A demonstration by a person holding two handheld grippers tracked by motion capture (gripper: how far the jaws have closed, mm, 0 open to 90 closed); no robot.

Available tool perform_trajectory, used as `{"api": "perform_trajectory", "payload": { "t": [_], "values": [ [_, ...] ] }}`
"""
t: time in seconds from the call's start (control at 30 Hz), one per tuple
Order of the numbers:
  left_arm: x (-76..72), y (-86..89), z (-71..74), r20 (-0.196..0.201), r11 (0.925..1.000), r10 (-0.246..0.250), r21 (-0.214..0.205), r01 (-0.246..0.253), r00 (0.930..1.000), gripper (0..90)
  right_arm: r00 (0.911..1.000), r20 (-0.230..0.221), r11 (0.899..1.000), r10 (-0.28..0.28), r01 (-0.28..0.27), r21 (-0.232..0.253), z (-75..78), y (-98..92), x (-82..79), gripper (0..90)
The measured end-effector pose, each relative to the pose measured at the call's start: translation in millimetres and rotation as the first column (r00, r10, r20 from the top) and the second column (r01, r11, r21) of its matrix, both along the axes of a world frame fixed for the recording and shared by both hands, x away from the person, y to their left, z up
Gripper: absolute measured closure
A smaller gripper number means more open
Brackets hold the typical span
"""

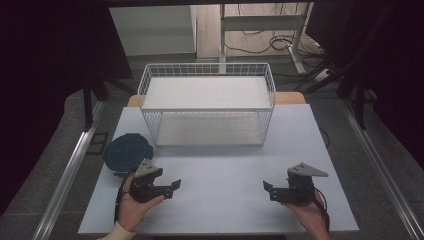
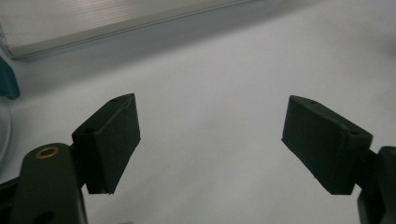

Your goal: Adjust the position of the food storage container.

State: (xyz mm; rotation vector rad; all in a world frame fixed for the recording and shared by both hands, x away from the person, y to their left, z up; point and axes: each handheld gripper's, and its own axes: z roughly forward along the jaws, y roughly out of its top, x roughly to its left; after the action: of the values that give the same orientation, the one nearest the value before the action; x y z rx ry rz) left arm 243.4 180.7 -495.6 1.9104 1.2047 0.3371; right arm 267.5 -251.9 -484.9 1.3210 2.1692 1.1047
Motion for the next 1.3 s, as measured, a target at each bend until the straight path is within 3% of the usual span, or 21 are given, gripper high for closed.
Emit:
{"api": "perform_trajectory", "payload": {
  "t": [0.1,0.2,0.4,0.63,0.7,0.8,0.93,1.03,1.2,1.3],
  "values": [
    [-1.5,-1.5,-0.4,-0.001,1.0,-0.002,0.003,0.002,1.0,19.1,0.9999,0.001,1.0,0.012,-0.012,-0.016,-1.2,-3.1,-3.4,3.1],
    [-2.5,-2.9,-1.6,-0.002,0.9999,-0.012,0.005,0.012,0.9999,19.1,0.9993,0.012,0.999,0.036,-0.036,0.004,0.4,-10.8,-7.4,7.3],
    [-6.8,-2.1,-1.4,0.003,0.9996,-0.022,0.017,0.022,0.9998,19.4,0.9987,0.031,0.999,0.041,-0.042,0.015,-0.4,-15.1,-1.2,12.1],
    [-10.3,3.6,6.5,0.009,0.9999,-0.01,0.003,0.01,0.9999,20.4,0.9966,0.039,0.997,0.073,-0.074,0.017,5.2,-8.2,9.5,15.9],
    [-8.2,1.3,7.4,-0.003,0.9997,-0.005,-0.024,0.005,1.0,20.2,0.9965,0.042,0.997,0.073,-0.074,0.029,6.2,-9.6,12.4,16.9],
    [-5.3,-2.5,10.4,-0.006,0.9997,-0.001,-0.025,0.001,1.0,20.0,0.9957,0.037,0.996,0.085,-0.085,0.017,3.6,-11.7,12.5,17.2],
    [-3.6,-7.2,23.9,0.004,0.9996,0.011,-0.028,-0.011,0.9999,20.7,0.9945,0.027,0.995,0.101,-0.101,0.008,0.6,-12.9,12.3,18.3],
    [-2.9,-9.1,34.5,-0.012,1.0,-0.003,0.004,0.003,0.9999,21.2,0.9937,0.019,0.994,0.111,-0.111,0.014,-0.7,-11.4,10.4,19.1],
    [-0.8,6.4,51.8,-0.021,0.9998,0.019,0.011,-0.019,0.9996,21.3,0.9927,0.026,0.993,0.118,-0.118,0.006,0.4,-6.7,7.3,19.4],
    [0.0,11.7,54.4,-0.016,0.9994,0.027,0.02,-0.027,0.9995,21.7,0.994,0.017,0.994,0.108,-0.109,0.011,-1.6,-7.1,7.9,19.3]
  ]
}}
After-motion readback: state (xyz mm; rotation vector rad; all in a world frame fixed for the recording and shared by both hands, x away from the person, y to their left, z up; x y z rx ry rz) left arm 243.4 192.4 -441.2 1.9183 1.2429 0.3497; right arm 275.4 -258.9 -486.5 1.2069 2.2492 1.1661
